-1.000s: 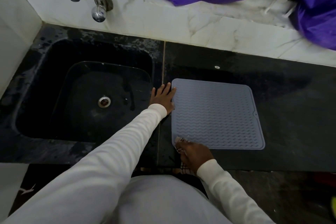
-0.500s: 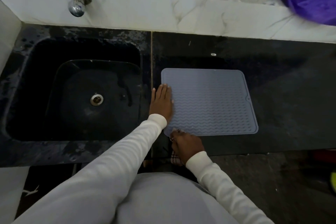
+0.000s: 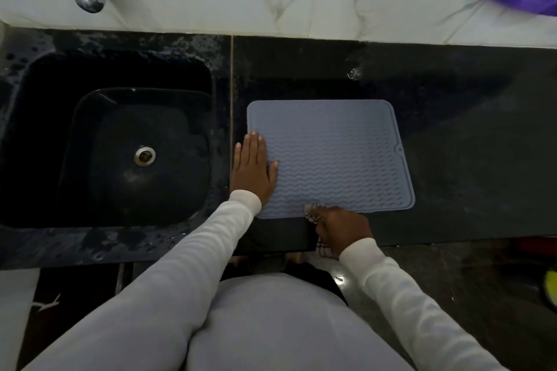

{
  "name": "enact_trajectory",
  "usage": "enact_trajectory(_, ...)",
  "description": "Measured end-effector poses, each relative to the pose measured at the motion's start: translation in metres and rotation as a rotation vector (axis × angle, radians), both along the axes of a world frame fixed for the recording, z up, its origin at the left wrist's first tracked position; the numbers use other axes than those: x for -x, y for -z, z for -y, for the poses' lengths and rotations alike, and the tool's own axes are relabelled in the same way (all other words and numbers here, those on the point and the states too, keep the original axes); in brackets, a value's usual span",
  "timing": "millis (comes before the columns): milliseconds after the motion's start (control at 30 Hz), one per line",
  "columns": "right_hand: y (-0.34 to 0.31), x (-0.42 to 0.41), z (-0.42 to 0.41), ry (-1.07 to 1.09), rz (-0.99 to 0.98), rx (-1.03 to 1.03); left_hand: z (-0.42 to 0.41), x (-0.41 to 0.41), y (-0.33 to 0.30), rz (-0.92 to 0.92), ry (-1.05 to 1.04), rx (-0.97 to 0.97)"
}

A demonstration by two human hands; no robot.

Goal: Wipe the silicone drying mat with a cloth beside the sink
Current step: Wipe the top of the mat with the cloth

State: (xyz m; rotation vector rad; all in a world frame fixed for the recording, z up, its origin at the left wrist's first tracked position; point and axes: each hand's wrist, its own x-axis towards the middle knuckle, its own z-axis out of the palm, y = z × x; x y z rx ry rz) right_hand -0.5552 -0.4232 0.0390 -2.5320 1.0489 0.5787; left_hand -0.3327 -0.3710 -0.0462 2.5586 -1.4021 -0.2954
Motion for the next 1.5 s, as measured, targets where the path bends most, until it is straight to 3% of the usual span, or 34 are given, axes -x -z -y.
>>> enact_trajectory(333, -0.009, 0.095, 0.077, 0.224, -0.054, -0.056, 0.001, 0.003, -0.001, 0.022, -0.02, -0.02)
enact_trajectory(600, -0.017, 0.141, 0.117, 0.263, -0.202, 0.091, 0.002, 0.004, -0.003, 0.037, -0.025, -0.025)
enact_trajectory(867, -0.015, 0.153, 0.133, 0.312, -0.166, 0.125, 0.003, 0.006, -0.003, 0.038, -0.031, -0.023)
enact_trajectory(1067, -0.021, 0.142, 0.14, 0.336, -0.203, 0.032, 0.003, 0.007, -0.005, 0.004, -0.033, 0.001)
enact_trajectory(1200, -0.045, 0.116, 0.16, 0.37, -0.081, -0.04, 0.003, 0.006, -0.006, -0.003, -0.04, -0.002)
enact_trajectory(1500, -0.027, 0.012, 0.265, 0.427, 0.145, 0.079, 0.007, 0.004, -0.013, -0.009, -0.049, -0.02)
